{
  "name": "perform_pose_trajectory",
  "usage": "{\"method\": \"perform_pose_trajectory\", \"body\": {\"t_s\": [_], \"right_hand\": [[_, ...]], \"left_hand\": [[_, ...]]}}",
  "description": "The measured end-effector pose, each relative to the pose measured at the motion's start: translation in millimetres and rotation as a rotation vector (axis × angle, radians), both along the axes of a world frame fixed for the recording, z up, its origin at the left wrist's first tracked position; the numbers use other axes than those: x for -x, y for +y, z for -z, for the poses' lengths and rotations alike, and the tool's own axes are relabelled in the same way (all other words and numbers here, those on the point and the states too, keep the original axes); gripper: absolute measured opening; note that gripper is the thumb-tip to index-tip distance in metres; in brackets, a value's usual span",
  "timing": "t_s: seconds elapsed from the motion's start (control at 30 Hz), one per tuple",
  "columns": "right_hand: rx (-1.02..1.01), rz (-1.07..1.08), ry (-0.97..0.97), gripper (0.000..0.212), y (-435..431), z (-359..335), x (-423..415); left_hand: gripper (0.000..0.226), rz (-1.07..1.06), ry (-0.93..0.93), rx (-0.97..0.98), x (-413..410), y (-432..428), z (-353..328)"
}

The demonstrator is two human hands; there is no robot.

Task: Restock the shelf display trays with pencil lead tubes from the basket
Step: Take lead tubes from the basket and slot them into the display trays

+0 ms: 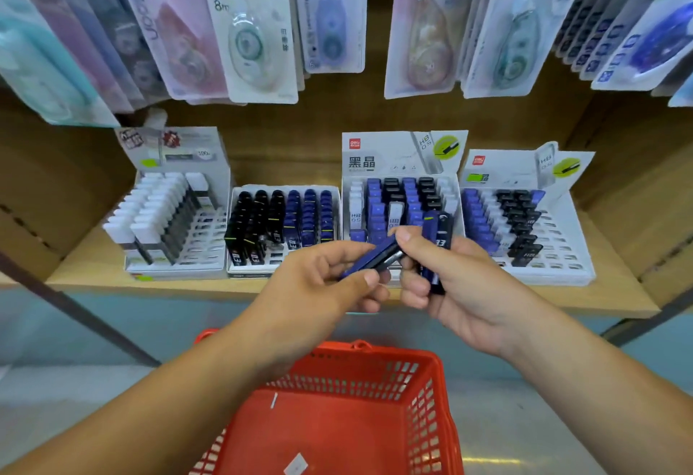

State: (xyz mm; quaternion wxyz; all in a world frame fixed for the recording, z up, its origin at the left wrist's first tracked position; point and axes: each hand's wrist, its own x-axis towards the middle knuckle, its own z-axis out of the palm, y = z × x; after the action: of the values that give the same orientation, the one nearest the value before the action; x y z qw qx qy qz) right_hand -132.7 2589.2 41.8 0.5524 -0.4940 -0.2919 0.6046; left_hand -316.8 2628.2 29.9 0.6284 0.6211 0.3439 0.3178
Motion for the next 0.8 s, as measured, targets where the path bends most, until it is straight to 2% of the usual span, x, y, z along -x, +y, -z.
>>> {"method": "perform_pose_trajectory", "body": {"t_s": [0.07,0.17,0.27,0.33,0.47,0.6,0.8], "right_hand": [[-0.002,-0.018,0.064,0.014,2.8,3.1,6.8],[0.005,-0.010,0.049,0.024,6.7,3.1,12.5],[-0.001,-0.018,-0.015,0.016,7.3,2.4,11.9],[0.017,0.003,0.001,0.016,9.1,3.6,10.8],[0.102,0.133,0.156,0.023,13.9,8.2,3.7],[0.072,0.183,0.070,0.025,10.4,10.0,4.0],[0.097,0.251,-0.045,0.022,9.7,7.2,2.8]], "left_hand": [[0.025,-0.001,-0.009,-0.001,1.1,1.7,2.2],[0.027,0.027,0.007,0.007,1.4,2.7,3.2],[0.026,0.019,0.041,0.015,1.0,1.4,2.6],[0.021,0.023,0.021,0.089,0.7,0.6,3.8],[0.023,0.006,-0.032,0.310,2.4,0.6,5.9],[0.021,0.004,-0.070,0.386,2.9,-1.3,4.3],[0.019,0.058,-0.049,0.363,2.0,-1.6,1.3]]}}
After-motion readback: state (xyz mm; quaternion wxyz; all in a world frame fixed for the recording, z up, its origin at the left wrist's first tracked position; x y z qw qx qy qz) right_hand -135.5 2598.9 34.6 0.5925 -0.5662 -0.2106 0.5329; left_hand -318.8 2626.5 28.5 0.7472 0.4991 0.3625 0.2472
